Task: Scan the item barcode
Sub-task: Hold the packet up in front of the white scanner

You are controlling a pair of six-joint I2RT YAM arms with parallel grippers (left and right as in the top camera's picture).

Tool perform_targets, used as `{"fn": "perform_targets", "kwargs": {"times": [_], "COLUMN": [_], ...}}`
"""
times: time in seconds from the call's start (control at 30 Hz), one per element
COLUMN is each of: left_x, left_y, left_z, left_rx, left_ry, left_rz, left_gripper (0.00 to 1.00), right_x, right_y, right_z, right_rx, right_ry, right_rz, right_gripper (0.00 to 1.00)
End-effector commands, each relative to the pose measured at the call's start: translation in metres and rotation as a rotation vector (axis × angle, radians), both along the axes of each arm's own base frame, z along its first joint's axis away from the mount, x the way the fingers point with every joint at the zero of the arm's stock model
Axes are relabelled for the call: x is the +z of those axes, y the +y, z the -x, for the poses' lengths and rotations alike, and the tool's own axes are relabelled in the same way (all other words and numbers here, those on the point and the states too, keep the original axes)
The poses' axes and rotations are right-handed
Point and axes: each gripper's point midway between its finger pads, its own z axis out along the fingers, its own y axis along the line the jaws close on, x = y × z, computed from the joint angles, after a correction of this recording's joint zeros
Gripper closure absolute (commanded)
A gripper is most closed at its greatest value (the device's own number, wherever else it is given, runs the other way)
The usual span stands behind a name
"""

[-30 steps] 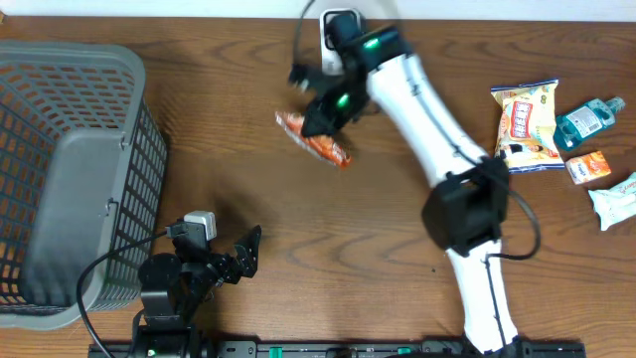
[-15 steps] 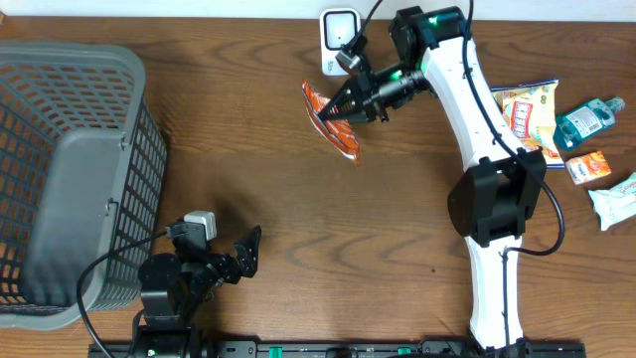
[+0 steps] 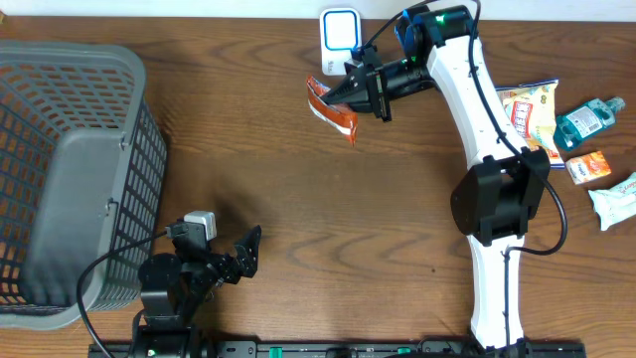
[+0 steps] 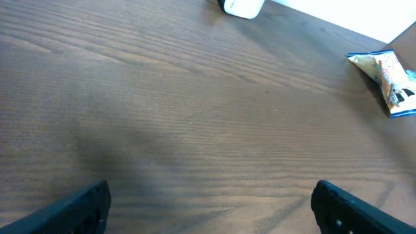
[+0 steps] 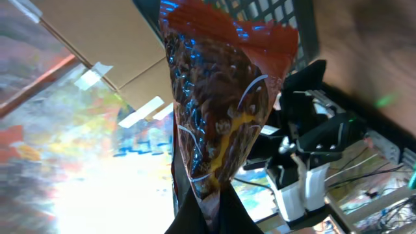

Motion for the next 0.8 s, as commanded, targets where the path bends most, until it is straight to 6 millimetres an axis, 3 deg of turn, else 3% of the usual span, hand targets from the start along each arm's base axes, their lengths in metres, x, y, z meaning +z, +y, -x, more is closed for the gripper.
{"fn": "perform_targets", "kwargs": {"times": [0.0, 0.13, 0.3, 0.53, 0.63, 0.77], "left_x": [-0.011, -0.011, -0.011, -0.011, -0.011, -0.011], "left_y": [-0.002, -0.002, -0.002, -0.002, -0.002, -0.002], "left_z": [0.005, 0.005, 0.005, 0.005, 0.005, 0.005], "left_rx": [-0.009, -0.009, -0.009, -0.009, -0.009, -0.009], "left_ry": [0.041, 0.041, 0.041, 0.041, 0.041, 0.041], "left_rz": [0.012, 0.012, 0.012, 0.012, 0.012, 0.012], "left_gripper": [0.02, 0.02, 0.01, 0.02, 0.02, 0.02], "right_x": [0.009, 0.005, -0.038, -0.109, -0.126, -0.134], "right_y": [-0.001, 0.0, -0.004, -0.019, -0.02, -0.018], "right_z": [-0.002, -0.001, -0.005, -0.037, -0.05, -0.065], "right_rx": [-0.015, -0.004, 0.097, 0.364, 0.493, 0.565], "right_ry": [0.047, 0.002, -0.403, -0.982, -1.168, -1.285], "right_rz": [-0.041, -0.03, 0.109, 0.466, 0.594, 0.738], "right_gripper": [0.99, 0.99, 0.99, 0.99, 0.99, 0.99]}}
